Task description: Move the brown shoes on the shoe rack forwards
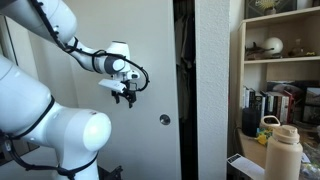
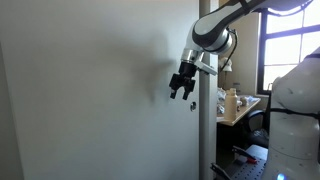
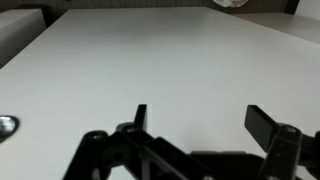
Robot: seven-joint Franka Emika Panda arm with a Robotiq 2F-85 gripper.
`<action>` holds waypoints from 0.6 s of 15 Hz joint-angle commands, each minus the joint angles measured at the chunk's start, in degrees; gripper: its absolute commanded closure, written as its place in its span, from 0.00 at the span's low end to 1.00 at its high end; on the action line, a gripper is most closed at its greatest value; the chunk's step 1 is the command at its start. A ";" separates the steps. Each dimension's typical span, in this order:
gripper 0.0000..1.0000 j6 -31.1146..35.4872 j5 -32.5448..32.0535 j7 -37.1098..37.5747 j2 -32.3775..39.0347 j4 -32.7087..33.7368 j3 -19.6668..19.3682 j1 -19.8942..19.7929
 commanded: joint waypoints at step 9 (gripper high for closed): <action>0.00 -10.43 -8.34 -0.49 -16.37 1.23 -6.29 -11.90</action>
